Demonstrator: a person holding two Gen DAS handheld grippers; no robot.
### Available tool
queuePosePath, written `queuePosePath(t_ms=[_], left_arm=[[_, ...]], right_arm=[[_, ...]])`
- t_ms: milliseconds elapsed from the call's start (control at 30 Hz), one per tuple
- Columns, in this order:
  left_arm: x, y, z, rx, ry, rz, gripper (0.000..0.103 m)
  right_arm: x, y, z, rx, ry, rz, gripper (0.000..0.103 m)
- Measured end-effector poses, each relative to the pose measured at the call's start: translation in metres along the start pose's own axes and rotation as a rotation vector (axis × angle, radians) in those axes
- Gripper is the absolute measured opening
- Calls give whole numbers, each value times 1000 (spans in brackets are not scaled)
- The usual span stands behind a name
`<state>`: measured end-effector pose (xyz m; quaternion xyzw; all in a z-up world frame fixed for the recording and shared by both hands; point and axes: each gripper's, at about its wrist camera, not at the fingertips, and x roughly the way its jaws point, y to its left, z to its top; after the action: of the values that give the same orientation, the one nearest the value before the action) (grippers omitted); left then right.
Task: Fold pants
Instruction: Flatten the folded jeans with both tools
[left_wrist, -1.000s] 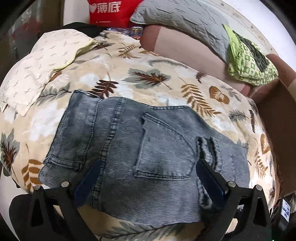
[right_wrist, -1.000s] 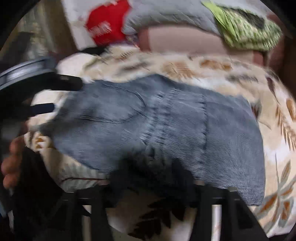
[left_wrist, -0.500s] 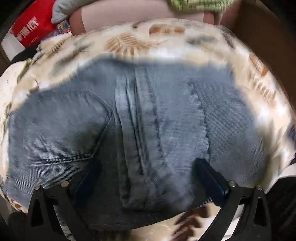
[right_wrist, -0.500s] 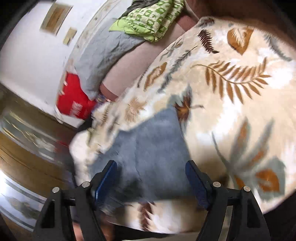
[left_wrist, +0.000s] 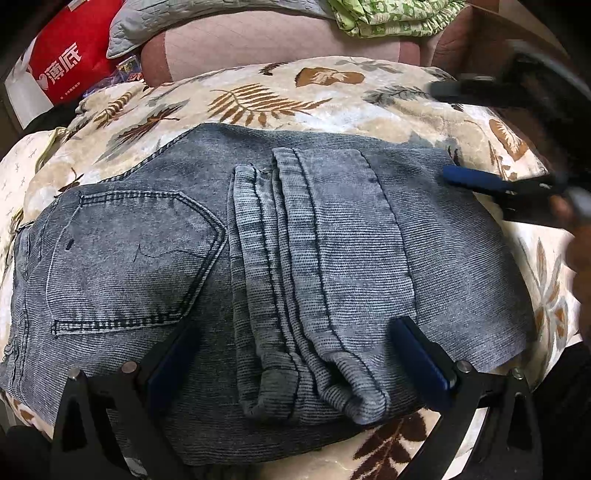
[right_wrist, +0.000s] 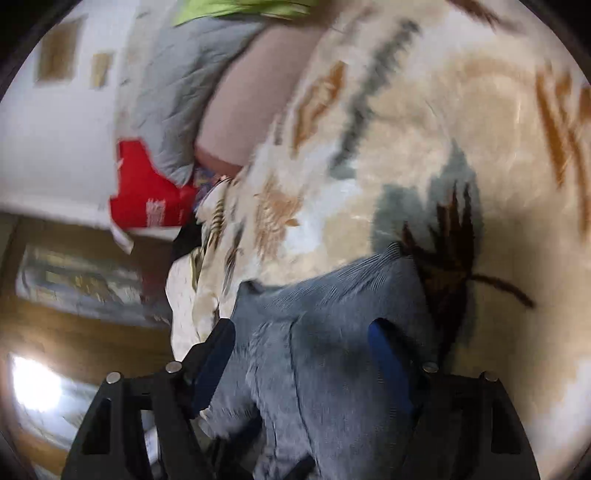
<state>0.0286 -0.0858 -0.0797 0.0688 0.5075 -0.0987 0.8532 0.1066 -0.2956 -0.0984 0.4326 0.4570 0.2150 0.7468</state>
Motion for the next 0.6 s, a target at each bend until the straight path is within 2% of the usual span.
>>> queuePosePath(t_ms=[133, 233, 300, 400, 467, 533, 600], left_arm=[[1, 1, 1, -3, -5, -2, 103], [2, 0, 2, -6, -5, 0, 103], [2, 0, 3, -7, 0, 1, 103], [0, 1, 4, -14, 13, -7, 103], [-3, 4, 5, -47, 26, -10, 103], [-11, 6, 4, -78, 9, -17, 103], [-10, 5, 3, -80, 2, -8, 103]], right_arm=[[-29, 15, -39, -75, 27, -26, 77], [-43, 3, -74, -53, 89, -13, 78], [-33, -18, -89, -35, 147, -92, 78], [-41, -28, -89, 39, 104, -31, 78], [-54, -14, -88, -21, 59, 0, 78], [-60, -12, -93, -50, 53, 26, 79], [-44, -31, -100, -25, 106, -41, 81]])
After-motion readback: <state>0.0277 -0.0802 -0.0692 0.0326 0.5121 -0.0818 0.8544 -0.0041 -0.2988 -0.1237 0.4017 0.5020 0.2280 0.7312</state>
